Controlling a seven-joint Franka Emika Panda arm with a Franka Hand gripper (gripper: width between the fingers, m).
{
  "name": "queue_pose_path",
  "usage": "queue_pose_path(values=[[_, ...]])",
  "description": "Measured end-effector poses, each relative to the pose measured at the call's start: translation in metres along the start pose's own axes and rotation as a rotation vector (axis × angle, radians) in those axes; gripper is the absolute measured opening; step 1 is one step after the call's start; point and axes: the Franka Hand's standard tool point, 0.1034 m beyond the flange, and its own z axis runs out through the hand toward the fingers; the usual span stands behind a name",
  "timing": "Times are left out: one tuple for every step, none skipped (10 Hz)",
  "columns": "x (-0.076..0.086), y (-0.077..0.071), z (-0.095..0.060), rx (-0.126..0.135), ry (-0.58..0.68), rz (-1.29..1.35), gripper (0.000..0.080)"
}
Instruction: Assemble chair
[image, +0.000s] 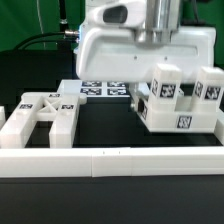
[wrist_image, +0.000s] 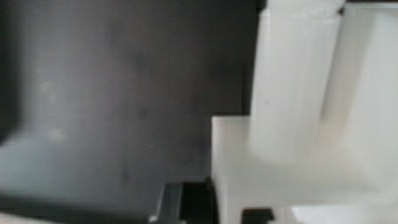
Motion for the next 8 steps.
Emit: queue_pose_path(values=[[0.005, 0.004, -0.008, 0.006, -0.019, 0.006, 0.0032], [0.011, 0.005, -0.009, 0.002, -0.010, 0.009, 0.0032], [0.003, 0.002, -0.006, 0.016, -0.063, 0.013, 0.0032], [-0.002, -0.002, -0.006, 0.036, -0.150, 0.019, 0.0032], [-0.003, -0.003, -0.005, 0.047, -0.217, 0.039, 0.0032], [-0.011, -0.001, -0.006, 0.053, -0.352, 0.095, 0.0032], [-0.012, 0.001, -0.008, 0.046, -0.453, 0.151, 0.0032], [-0.022, -0.002, -0.011, 0.055, -0.599, 0.177, 0.0032]])
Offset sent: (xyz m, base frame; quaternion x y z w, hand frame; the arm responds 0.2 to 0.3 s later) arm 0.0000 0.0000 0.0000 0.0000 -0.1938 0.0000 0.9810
